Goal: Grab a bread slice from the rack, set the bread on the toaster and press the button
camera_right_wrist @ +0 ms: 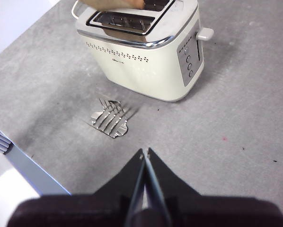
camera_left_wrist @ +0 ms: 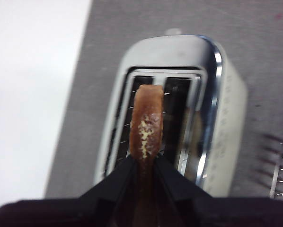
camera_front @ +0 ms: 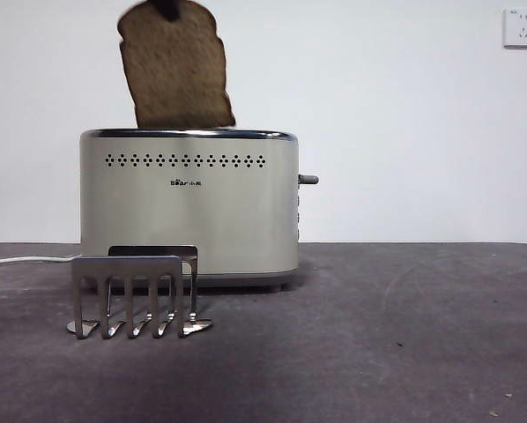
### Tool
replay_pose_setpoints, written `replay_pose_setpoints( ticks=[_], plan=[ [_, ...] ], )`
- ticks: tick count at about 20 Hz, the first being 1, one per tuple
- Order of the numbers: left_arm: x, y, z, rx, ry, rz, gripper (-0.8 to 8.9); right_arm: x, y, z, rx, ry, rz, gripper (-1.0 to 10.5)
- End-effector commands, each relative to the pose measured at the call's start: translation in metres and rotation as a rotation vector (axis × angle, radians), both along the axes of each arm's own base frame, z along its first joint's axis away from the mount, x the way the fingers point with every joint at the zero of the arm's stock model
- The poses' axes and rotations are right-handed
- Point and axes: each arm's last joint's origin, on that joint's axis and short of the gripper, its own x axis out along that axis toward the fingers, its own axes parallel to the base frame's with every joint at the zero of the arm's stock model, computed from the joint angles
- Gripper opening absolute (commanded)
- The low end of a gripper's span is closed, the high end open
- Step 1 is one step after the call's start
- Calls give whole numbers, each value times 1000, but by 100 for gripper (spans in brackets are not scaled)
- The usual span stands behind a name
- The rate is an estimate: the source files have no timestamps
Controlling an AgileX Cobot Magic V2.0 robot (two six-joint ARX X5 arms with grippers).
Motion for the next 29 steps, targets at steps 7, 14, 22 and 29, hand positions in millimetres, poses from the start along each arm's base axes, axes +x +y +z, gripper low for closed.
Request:
replay_pose_setpoints(
  ticks=[7,14,22,29],
  plan=[
    [-2,1,-5,11,57,-35,-10,9,1,-3,-14,16,15,-12],
    [18,-6,-25,38,97,-86,-10,10,3,-4,-13,19,29,-12],
    [65,-16,-64,33,113,-46,-8,10,3,-4,-14,19,29,-12],
    [71,-17,-66,-48,131,44,350,20,4,-5,-14,13,28,-12]
  ],
)
